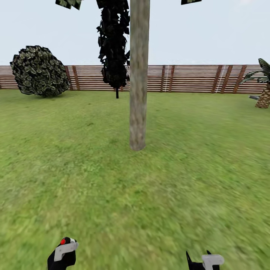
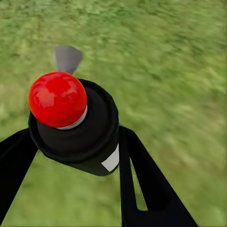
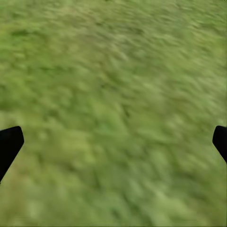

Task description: In the garden, pick up the pesticide atomizer on the floor and spray pesticide onto both trees until each tree trunk is fully covered.

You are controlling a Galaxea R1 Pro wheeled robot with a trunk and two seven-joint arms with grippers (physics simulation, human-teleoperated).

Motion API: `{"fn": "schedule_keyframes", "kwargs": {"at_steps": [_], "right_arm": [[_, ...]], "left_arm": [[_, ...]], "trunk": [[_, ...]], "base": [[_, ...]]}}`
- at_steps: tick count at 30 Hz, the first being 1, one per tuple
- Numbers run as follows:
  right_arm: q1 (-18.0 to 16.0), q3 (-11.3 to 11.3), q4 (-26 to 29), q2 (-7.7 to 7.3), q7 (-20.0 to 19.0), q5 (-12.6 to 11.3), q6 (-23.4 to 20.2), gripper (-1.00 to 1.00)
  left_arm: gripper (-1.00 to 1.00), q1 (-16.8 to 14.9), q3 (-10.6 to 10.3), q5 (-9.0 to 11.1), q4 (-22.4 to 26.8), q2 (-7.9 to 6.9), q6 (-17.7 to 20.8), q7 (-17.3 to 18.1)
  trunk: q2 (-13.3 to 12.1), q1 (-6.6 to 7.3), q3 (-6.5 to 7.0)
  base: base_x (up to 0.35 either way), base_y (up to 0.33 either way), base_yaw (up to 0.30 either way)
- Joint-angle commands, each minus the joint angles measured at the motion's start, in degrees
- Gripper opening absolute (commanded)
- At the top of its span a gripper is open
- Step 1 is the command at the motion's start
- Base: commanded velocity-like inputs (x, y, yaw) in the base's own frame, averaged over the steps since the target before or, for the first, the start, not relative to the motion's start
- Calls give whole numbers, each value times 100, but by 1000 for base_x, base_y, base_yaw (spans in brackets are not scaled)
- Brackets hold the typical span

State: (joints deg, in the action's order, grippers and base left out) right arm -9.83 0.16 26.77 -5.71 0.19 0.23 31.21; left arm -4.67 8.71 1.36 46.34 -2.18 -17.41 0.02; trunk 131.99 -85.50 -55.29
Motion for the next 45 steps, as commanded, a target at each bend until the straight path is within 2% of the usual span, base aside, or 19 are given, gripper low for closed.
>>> {"fn": "schedule_keyframes", "kwargs": {"at_steps": [1,45], "right_arm": [[-2,1,-2,0,1,3,17,100],[-1,1,4,0,-2,3,17,100]], "left_arm": [[-100,-3,-1,14,-2,-1,-17,0],[-100,-7,-1,14,-2,-1,-17,-2]], "trunk": [[2,-2,-5],[2,-2,-5]], "base": [[338,0,0],[338,0,0]]}}
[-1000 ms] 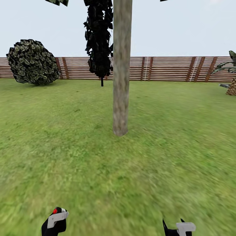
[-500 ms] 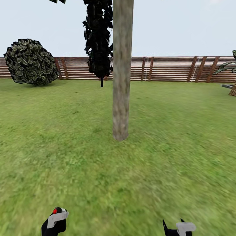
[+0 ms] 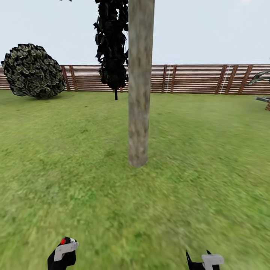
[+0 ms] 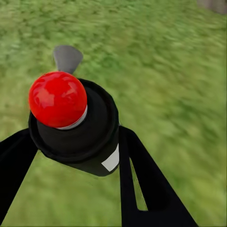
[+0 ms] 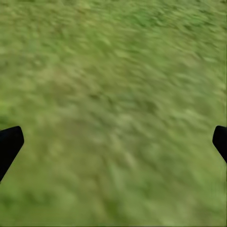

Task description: In the garden, pick up the pesticide atomizer on the floor and spray pesticide onto both trees until each tree trunk is fully covered.

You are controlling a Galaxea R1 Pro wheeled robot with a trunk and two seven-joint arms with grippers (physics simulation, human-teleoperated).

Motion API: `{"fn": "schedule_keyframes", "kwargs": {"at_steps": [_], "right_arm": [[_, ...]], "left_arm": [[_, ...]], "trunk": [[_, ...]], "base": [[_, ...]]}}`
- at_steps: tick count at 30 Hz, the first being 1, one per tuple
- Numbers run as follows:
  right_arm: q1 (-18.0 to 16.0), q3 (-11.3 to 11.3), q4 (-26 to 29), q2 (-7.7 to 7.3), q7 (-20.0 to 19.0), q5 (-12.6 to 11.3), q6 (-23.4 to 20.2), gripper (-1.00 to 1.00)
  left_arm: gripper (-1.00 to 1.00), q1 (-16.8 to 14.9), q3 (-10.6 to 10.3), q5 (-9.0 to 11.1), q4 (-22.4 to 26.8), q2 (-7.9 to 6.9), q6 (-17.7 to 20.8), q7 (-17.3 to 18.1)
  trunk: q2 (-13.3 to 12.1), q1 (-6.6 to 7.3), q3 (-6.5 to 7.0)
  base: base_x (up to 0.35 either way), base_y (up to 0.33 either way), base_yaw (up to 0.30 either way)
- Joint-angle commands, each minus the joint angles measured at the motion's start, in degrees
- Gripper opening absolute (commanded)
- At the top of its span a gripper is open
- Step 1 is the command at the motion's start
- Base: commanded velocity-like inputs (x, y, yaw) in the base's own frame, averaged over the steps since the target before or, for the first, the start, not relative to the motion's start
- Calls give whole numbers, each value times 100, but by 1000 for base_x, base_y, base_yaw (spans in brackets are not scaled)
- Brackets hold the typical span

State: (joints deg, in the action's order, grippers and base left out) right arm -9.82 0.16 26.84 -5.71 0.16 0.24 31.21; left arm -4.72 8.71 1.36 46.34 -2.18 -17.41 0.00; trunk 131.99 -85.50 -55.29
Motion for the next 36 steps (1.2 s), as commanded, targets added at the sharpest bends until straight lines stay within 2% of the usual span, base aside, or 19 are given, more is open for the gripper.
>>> {"fn": "schedule_keyframes", "kwargs": {"at_steps": [1,32,36], "right_arm": [[-4,1,-3,0,2,3,17,100],[-6,1,14,0,2,1,18,100],[-5,1,14,0,2,0,17,100]], "left_arm": [[-100,-3,-1,14,-2,-1,-17,0],[-100,1,-1,14,-2,0,-17,8],[-100,1,-1,14,-2,-1,-17,3]], "trunk": [[2,-2,-5],[2,-2,-5],[2,-2,0]], "base": [[338,0,0],[338,0,0],[338,0,-133]]}}
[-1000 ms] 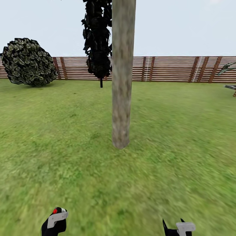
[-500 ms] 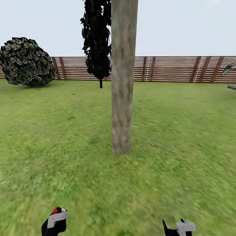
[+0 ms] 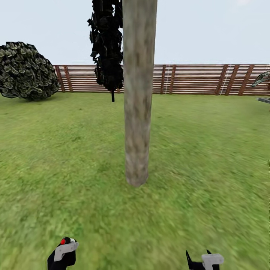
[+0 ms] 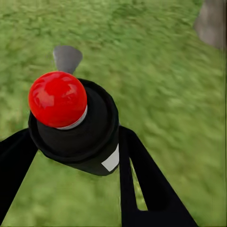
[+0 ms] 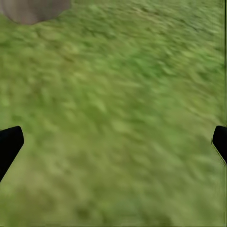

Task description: In the garden, pick up the pesticide atomizer on the floor and spray pesticide onto both trees until each tree trunk is fully covered.

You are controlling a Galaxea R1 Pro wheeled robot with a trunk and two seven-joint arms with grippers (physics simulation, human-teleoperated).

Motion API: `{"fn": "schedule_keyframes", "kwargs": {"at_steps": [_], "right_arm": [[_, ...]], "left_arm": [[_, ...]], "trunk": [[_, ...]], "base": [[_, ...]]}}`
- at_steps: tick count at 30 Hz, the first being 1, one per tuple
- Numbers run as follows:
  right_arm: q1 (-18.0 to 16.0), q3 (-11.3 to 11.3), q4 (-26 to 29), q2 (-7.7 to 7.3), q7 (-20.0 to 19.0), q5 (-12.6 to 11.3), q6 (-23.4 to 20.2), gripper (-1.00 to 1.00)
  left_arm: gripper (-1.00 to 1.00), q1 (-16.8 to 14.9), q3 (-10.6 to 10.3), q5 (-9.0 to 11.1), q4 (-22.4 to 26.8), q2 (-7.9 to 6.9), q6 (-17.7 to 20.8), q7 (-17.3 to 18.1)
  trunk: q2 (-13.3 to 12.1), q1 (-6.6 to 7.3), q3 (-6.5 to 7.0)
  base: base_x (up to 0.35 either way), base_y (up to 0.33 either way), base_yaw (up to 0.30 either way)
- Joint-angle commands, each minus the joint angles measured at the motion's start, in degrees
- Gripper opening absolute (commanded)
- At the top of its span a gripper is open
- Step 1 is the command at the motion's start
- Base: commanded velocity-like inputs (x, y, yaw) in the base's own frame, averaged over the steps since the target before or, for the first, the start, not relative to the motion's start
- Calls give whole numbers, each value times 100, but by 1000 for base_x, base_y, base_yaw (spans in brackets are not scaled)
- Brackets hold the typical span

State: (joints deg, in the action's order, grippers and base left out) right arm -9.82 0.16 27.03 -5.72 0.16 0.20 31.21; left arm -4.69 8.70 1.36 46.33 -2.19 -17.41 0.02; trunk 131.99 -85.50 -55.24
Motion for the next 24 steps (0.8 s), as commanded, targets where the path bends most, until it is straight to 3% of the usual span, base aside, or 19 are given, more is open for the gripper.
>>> {"fn": "schedule_keyframes", "kwargs": {"at_steps": [1,18,24], "right_arm": [[-3,1,-5,0,2,2,17,100],[-3,-6,-40,0,-17,15,17,100],[-7,18,11,-19,5,11,17,100]], "left_arm": [[-100,-3,0,14,-1,-1,-17,-4],[-100,-5,7,20,-1,-2,-17,-11],[-100,-31,-14,-34,63,-7,-9,15]], "trunk": [[2,-2,-3],[2,-2,-2],[2,-2,-2]], "base": [[338,0,-157],[333,-54,-10],[80,-24,0]]}}
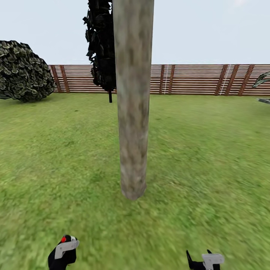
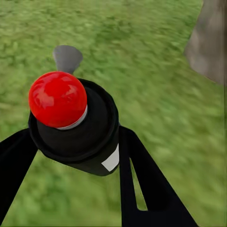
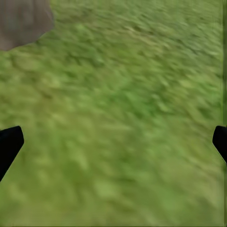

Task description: In the garden, pick up the pesticide atomizer on the floor and spray pesticide onto both trees until each tree trunk is fully covered.

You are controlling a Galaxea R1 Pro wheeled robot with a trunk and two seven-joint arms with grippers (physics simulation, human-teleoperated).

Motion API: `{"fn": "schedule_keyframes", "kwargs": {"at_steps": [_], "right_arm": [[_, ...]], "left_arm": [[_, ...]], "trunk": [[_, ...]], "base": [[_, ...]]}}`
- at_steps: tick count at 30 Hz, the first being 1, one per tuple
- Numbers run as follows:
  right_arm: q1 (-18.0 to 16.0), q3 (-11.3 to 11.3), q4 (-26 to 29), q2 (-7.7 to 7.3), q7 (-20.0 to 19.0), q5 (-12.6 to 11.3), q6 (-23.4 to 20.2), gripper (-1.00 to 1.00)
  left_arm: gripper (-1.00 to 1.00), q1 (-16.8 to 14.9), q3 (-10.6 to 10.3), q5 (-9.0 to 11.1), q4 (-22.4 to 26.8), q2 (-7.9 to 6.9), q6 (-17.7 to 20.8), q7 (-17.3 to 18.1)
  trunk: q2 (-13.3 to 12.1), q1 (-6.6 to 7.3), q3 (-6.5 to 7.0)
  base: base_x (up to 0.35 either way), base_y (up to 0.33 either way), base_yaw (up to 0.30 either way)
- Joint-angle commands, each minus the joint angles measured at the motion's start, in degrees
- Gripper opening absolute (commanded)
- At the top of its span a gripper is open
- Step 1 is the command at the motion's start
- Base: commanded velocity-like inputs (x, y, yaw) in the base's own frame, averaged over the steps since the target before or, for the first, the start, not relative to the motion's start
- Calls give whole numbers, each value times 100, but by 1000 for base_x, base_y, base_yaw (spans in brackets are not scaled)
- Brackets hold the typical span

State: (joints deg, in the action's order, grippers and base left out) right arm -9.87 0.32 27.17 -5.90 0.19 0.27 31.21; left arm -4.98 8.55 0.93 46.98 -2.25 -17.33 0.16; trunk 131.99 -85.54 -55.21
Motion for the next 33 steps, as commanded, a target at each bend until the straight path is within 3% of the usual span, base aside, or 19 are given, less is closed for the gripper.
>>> {"fn": "schedule_keyframes", "kwargs": {"at_steps": [1,6,8,9,10,11,12,13,14,16,18,22,24,29,33], "right_arm": [[-2,6,12,-8,4,2,17,100],[2,5,247,-23,-17,7,17,100],[2,-11,620,-27,-38,40,11,100],[-17,-39,884,-26,-54,279,-2,100],[-74,-51,954,-26,-60,585,-8,100],[-146,-57,980,-21,-64,866,-13,100],[-280,-62,995,-5,-90,1348,-20,100],[-375,-64,994,7,-170,1685,-26,100],[-497,-65,993,25,-443,2121,-47,100],[-616,-66,1001,60,-1029,2457,-145,100],[-738,-67,1024,103,-1783,2619,-358,100],[-800,-132,1087,234,-1902,2738,-413,100],[-761,-69,1023,298,-1900,2677,-348,100],[-736,-18,998,273,-1739,2567,-330,100],[-746,-35,1032,284,-1789,2579,-334,100]], "left_arm": [[-100,-9,-2,1,1,-10,-17,12],[-100,-42,-15,-51,-32,-87,-26,76],[-100,-58,-15,-265,-49,-170,-28,351],[-100,-153,-8,-755,-12,-283,11,1117],[-100,-332,-5,-1083,0,-325,97,1630],[-100,-464,-4,-1289,5,-345,192,1943],[-100,-635,-4,-1572,9,-361,371,2349],[-100,-728,-3,-1753,10,-365,500,2586],[-100,-850,-3,-2018,12,-369,666,2884],[-100,-1017,-3,-2381,9,-368,798,3215],[-100,-1209,-3,-2839,9,-360,865,3660],[-100,-1280,-86,-2970,-74,-248,943,3759],[-100,-1224,-26,-2983,-20,-314,889,3693],[-100,-1362,-16,-2830,12,-437,845,3616],[-100,-1491,-135,-2964,-49,-435,957,3724]], "trunk": [[2,1,-5],[2,1,-5],[2,1,-5],[2,1,-5],[2,1,-5],[2,1,-5],[2,1,-5],[2,1,-5],[2,1,-5],[2,1,-5],[2,1,-5],[2,1,-4],[2,1,-4],[2,1,-4],[2,1,-4]], "base": [[3,-1,0],[1,0,0],[0,0,0],[0,0,0],[0,0,0],[0,0,0],[0,0,0],[0,0,0],[0,0,0],[0,0,0],[0,0,0],[0,0,0],[0,0,0],[0,0,0],[0,0,0]]}}
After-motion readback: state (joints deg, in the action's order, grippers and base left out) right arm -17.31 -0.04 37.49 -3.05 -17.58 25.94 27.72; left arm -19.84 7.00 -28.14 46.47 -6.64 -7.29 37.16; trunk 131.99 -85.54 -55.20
